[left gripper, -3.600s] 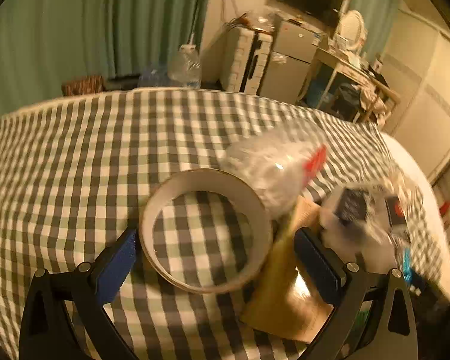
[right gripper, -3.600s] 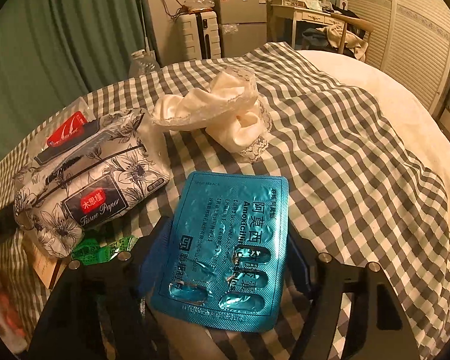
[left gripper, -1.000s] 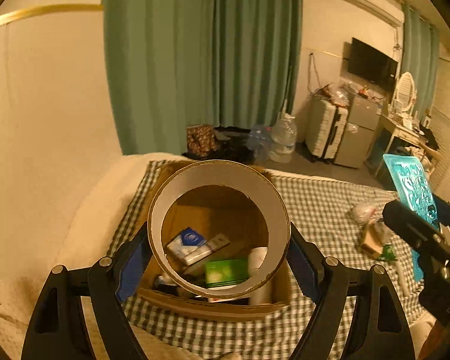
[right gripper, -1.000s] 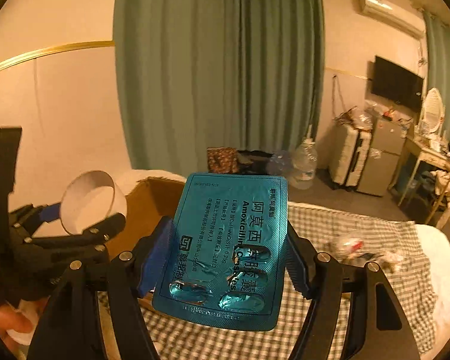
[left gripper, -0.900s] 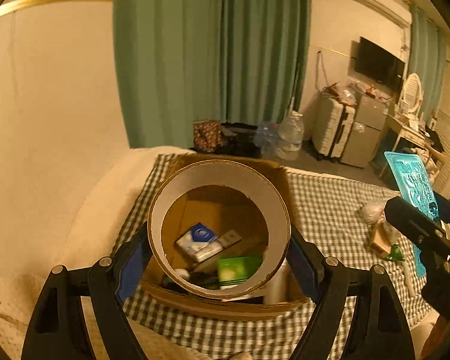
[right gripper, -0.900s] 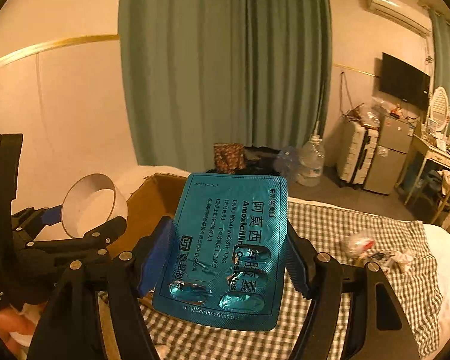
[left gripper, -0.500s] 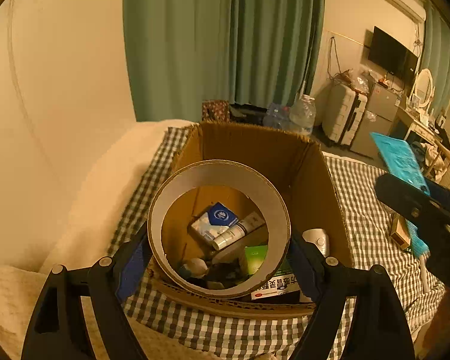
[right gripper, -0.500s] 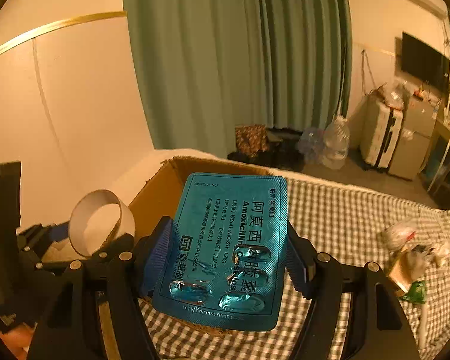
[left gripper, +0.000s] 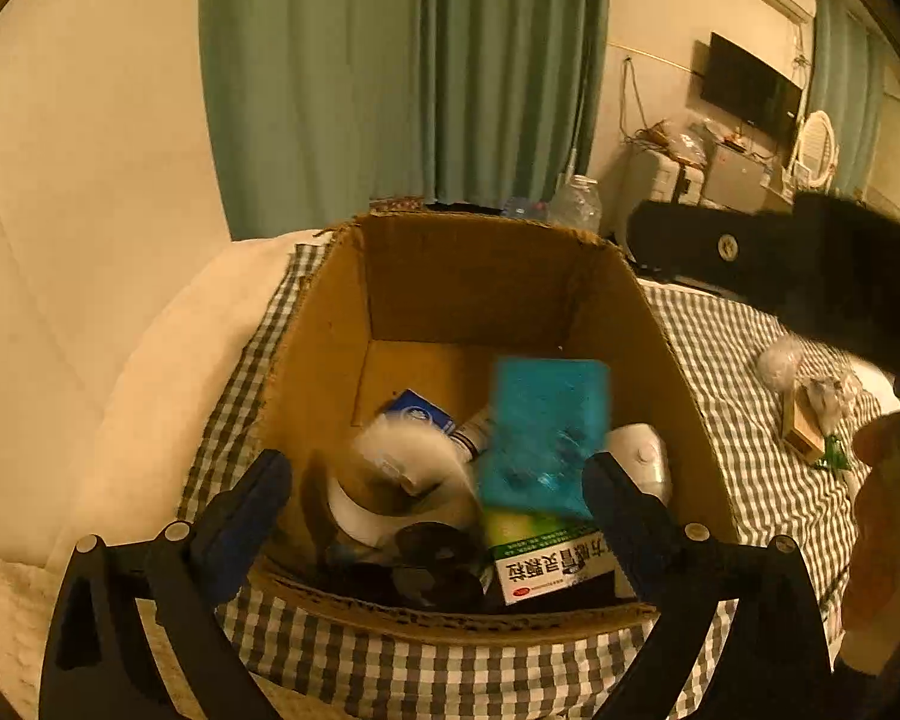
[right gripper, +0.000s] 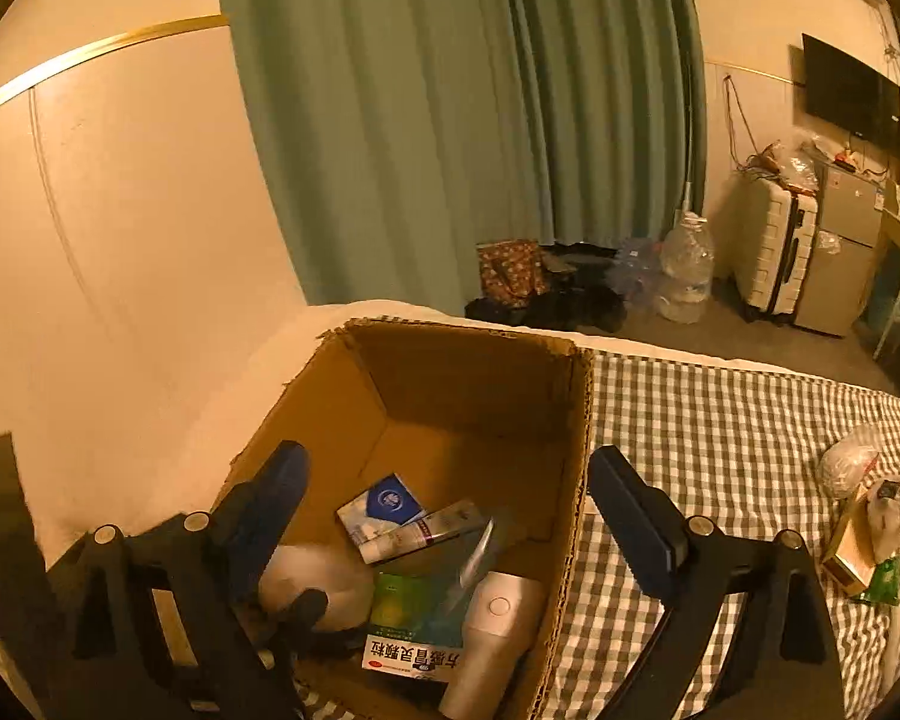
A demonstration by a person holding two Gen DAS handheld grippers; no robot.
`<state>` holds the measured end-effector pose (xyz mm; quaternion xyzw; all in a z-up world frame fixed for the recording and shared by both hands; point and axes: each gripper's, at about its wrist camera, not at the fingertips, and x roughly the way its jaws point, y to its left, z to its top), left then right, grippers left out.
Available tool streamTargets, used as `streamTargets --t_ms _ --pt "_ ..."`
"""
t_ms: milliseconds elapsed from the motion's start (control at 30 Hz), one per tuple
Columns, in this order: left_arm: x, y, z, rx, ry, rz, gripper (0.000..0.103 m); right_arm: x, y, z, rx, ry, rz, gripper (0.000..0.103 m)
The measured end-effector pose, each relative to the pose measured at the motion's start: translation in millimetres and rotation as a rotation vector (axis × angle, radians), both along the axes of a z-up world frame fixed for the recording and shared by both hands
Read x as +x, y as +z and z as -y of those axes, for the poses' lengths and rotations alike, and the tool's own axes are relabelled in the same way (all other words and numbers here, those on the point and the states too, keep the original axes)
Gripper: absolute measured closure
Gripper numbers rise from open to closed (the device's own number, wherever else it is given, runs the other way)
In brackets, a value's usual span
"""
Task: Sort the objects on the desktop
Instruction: 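Open both tools to drop the tape roll and blister pack into the box, then move both open tools back over the remaining items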
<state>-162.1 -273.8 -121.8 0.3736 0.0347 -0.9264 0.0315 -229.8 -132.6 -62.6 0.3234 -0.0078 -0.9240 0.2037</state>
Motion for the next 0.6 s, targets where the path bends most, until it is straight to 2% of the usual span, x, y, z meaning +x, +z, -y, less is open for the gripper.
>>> streamTargets --t_ms 233,333,500,600 --pt "11.0 1.1 -12.2 0.029 0.002 -0.003 0.002 11.8 -3.4 -34.7 -0.027 -0.05 0.007 0.008" --pt "15.5 11.3 -21.6 0.034 -0.023 -0.046 0.002 25.4 -8.1 -68.0 -0.026 -0.108 -0.004 0.008" --pt "25.8 23.7 -64.1 -0.019 -0.088 -0.056 0.0 41.9 -12.9 -140.1 0.028 -0.23 -0.008 0.008" --pt "31.2 21.8 -95.2 -0.011 -0.147 -0.032 0.0 50.3 -6.6 -192.8 0.03 -0.299 -0.014 0.008"
